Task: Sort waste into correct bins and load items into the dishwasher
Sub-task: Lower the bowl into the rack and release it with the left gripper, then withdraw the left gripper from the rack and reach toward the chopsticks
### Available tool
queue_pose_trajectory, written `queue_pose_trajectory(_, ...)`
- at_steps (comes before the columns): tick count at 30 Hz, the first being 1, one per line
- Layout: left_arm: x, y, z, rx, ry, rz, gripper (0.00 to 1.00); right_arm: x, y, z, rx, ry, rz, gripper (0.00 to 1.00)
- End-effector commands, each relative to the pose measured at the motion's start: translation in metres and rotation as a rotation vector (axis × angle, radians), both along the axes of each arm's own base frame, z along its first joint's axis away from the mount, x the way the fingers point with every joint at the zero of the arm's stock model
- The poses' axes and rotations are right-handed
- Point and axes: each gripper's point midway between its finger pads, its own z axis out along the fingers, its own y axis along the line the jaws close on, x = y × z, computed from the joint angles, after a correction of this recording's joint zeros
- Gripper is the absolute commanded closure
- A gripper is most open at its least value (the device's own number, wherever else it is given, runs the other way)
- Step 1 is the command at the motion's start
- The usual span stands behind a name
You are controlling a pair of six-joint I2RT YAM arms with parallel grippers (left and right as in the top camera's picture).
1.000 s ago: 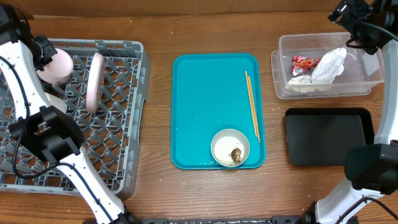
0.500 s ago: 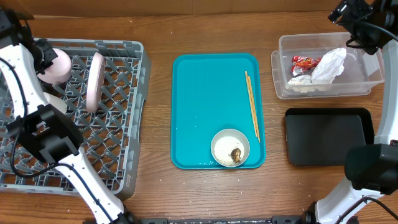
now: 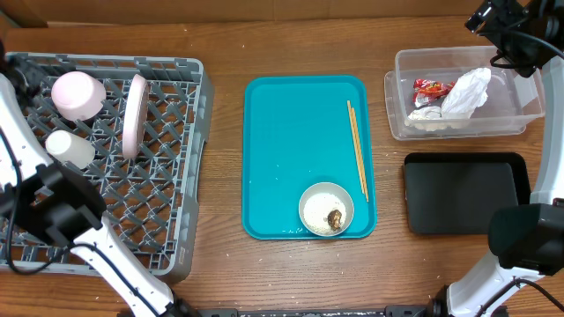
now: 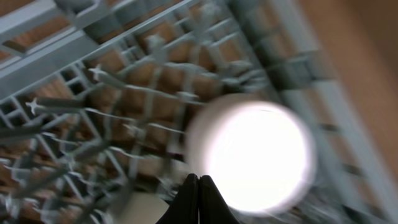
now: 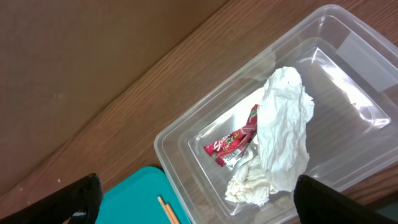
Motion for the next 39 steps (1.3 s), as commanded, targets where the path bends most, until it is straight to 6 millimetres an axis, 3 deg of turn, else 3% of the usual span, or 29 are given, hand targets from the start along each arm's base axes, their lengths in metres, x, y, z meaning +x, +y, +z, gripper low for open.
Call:
queue_pose_trajectory(1,-0.001,-0.069,0.151,-0.139,-0.399,-0.089,0.96,-0.002,-0.001,0.013,-0.006,-0.032,-0.008,0.0)
queue_pose_trajectory(2,-0.006,-0.109,0.192,-0.255,-0.522,-0.201,0.71,-0.002,-0.001,0.013,-0.006,-0.032,-0.008,0.0)
queue_pose_trajectory(3,-0.011,-0.134,0.213,-0.32,-0.58,-0.286,0.44,-0.002,-0.001,0.013,-0.006,-0.032,-0.008,0.0)
queue_pose_trajectory(4,-0.016,-0.153,0.23,-0.371,-0.624,-0.355,0.32,-0.002,-0.001,0.013,-0.006,-0.032,-0.008,0.0)
queue_pose_trajectory(8,-0.048,-0.242,0.294,-0.53,-0.781,-0.73,0.07,-0.002,-0.001,0.013,-0.006,-0.032,-0.008,0.0)
queue_pose_trajectory(9,-0.056,-0.259,0.304,-0.536,-0.806,-0.816,0.01,-0.002,-0.001,0.013,-0.006,-0.032,-0.008,0.0)
queue_pose_trajectory(11,-0.07,-0.289,0.313,-0.538,-0.816,-0.928,0.0,-0.002,-0.001,0.013,-0.006,-0.032,-0.008,0.0)
queue_pose_trajectory(13,-0.08,-0.311,0.308,-0.565,-0.768,-0.953,0.0,-0.002,-0.001,0.013,-0.006,-0.032,-0.008,0.0)
queue_pose_trajectory(14,-0.088,-0.33,0.295,-0.596,-0.695,-0.957,0.0,-0.002,-0.001,0.013,-0.006,-0.032,-0.008,0.0)
queue_pose_trajectory(18,-0.11,-0.373,0.265,-0.635,-0.523,-1.033,0.0,-0.002,-0.001,0.013,-0.006,-0.032,-0.008,0.0)
queue_pose_trajectory(22,-0.117,-0.421,0.245,-0.554,-0.403,-1.159,0.0,-0.002,-0.001,0.013,-0.006,-0.032,-0.008,0.0)
queue_pose_trajectory(24,-0.115,-0.447,0.222,-0.417,-0.28,-1.144,0.0,-0.002,-0.001,0.013,-0.006,-0.032,-0.008,0.0)
queue_pose_trajectory(27,-0.109,-0.446,0.197,-0.225,-0.147,-1.009,0.0,-0.002,-0.001,0.013,-0.006,-0.032,-0.008,0.0)
queue_pose_trajectory(32,-0.106,-0.446,0.182,-0.01,-0.065,-0.912,0.0,-0.002,-0.001,0.013,-0.006,-0.032,-0.008,0.0)
queue_pose_trajectory(37,-0.105,-0.455,0.182,-0.071,-0.081,-0.843,0.0,-0.002,-0.001,0.013,-0.006,-0.032,-0.008,0.0)
queue_pose_trajectory(39,-0.105,-0.467,0.181,-0.131,-0.09,-0.864,0.04,-0.002,-0.001,0.013,-0.006,-0.032,-0.008,0.0)
